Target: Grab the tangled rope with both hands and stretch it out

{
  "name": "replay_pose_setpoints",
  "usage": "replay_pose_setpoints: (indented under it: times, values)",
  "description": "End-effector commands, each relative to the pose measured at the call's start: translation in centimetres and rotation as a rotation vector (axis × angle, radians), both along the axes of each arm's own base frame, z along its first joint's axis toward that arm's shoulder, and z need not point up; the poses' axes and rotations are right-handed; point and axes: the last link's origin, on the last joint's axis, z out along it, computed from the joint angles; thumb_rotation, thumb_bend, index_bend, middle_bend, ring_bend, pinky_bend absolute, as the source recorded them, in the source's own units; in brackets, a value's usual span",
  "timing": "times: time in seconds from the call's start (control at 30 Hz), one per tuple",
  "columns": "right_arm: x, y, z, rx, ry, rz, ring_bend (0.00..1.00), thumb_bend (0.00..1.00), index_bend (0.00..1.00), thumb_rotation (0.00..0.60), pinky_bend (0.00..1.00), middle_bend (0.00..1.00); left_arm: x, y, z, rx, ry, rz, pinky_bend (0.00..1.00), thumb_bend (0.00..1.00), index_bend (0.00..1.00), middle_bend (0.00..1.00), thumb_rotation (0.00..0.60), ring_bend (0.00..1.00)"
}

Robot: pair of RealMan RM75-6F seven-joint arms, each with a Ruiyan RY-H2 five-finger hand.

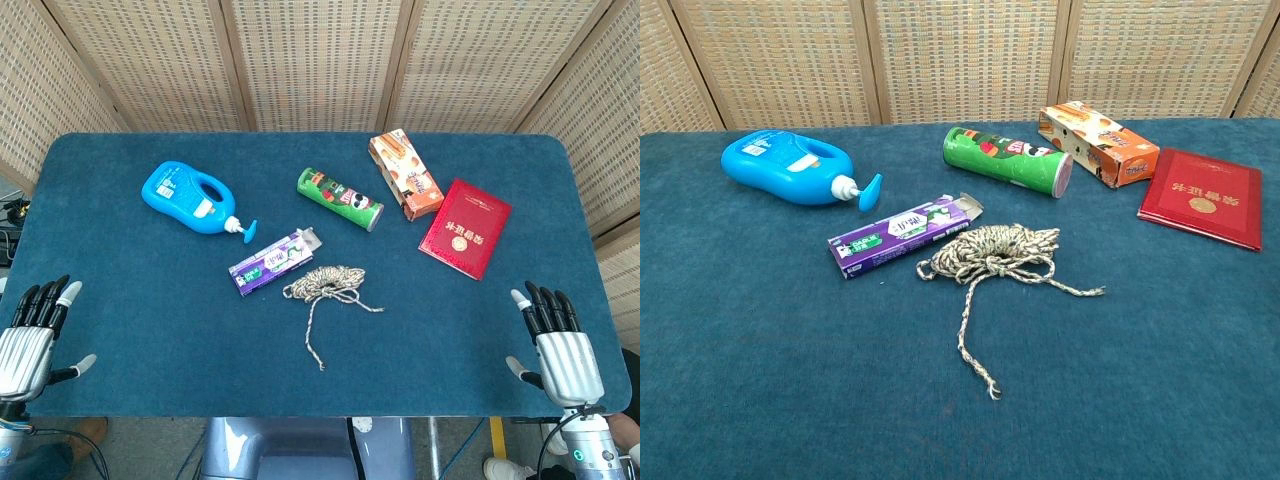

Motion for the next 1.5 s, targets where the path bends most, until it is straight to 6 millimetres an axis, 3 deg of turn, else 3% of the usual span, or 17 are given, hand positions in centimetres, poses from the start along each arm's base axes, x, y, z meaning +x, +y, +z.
replay_pose_setpoints:
  times: [0.03, 0.4, 0.57, 0.7, 0.8, 0.93, 1.07, 1.23, 1.5]
  values:
    - [0.0, 0.0, -0.2, 0.007, 0.004, 0.001, 0.00, 0.00, 0.07, 0.600, 0.00, 0.00, -0.1, 0.0, 0.0, 0.001, 0.001, 0.002, 0.00, 0.00, 0.00, 0.00, 0.600, 0.00]
    - [0.6, -0.8, -1.2, 0.067, -0.016, 0.004, 0.00, 0.00, 0.07, 0.600, 0.00, 0.00, 0.0, 0.3, -0.3, -0.002, 0.008, 0.001, 0.00, 0.00, 0.00, 0.00, 0.600, 0.00]
    - [2.3, -3.6, -2.1, 0.149, -0.049, 0.064, 0.00, 0.00, 0.10, 0.600, 0.00, 0.00, 0.2, 0.6, -0.8, -0.016, 0.020, 0.002, 0.00, 0.00, 0.00, 0.00, 0.600, 0.00]
    - [4.2, -6.5, -3.1, 0.215, -0.070, 0.103, 0.00, 0.00, 0.24, 0.600, 0.00, 0.00, 0.2, 0.8, -1.1, -0.019, 0.031, 0.006, 0.00, 0.00, 0.00, 0.00, 0.600, 0.00]
    - [6.7, -8.9, -5.0, 0.304, -0.092, 0.114, 0.00, 0.00, 0.34, 0.600, 0.00, 0.00, 0.2, 1.1, -1.2, -0.016, 0.040, 0.010, 0.00, 0.00, 0.00, 0.00, 0.600, 0.00]
    - [9.0, -10.6, -7.7, 0.402, -0.158, 0.091, 0.00, 0.03, 0.39, 0.600, 0.00, 0.00, 0.1, 1.3, -1.3, -0.016, 0.044, 0.018, 0.00, 0.00, 0.00, 0.00, 0.600, 0.00]
    - [10.2, -11.8, -10.4, 0.462, -0.168, 0.070, 0.00, 0.18, 0.46, 0.600, 0.00, 0.00, -0.1, 1.4, -1.4, -0.021, 0.052, 0.026, 0.00, 0.00, 0.00, 0.00, 0.600, 0.00]
    - [11.0, -13.4, -13.8, 0.477, -0.112, 0.041, 0.00, 0.20, 0.46, 0.600, 0.00, 0.00, -0.1, 1.6, -1.7, -0.034, 0.062, 0.030, 0.00, 0.00, 0.00, 0.00, 0.600, 0.00]
    - [11.7, -15.5, -16.0, 0.456, -0.051, 0.009, 0.00, 0.29, 0.46, 0.600, 0.00, 0.00, -0.2, 1.8, -1.9, -0.044, 0.061, 0.042, 0.00, 0.00, 0.00, 0.00, 0.600, 0.00]
